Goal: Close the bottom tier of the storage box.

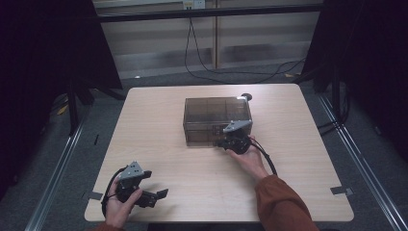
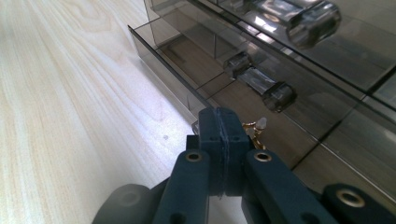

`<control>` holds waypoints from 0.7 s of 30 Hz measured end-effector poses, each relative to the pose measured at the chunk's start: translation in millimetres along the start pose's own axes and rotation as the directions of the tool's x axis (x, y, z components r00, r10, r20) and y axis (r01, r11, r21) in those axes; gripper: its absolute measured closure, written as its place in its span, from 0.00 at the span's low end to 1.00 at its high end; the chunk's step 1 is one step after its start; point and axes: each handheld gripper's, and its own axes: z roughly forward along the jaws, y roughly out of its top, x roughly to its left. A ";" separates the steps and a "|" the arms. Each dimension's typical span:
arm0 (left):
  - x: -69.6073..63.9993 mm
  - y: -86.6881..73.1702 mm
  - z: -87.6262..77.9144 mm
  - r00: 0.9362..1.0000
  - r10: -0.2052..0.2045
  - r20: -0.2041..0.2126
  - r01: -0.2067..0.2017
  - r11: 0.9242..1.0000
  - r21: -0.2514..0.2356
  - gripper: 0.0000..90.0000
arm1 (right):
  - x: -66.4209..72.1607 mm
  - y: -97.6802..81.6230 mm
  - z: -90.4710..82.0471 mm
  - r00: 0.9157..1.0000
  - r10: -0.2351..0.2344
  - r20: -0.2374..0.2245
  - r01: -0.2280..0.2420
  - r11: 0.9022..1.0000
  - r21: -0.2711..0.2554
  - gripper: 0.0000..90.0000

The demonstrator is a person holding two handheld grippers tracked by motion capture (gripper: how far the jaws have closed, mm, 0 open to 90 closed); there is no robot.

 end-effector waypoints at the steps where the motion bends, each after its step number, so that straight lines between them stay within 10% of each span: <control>1: -0.5 0.1 0.2 1.000 0.000 0.000 0.000 1.000 0.004 0.04 | -0.2 0.0 0.3 1.000 -0.001 0.003 0.001 1.000 -0.003 1.00; 21: -0.1 -0.2 0.1 1.000 -0.004 -0.002 0.004 1.000 0.001 0.04 | -5.1 1.6 5.2 1.000 0.011 0.029 -0.010 1.000 -0.026 1.00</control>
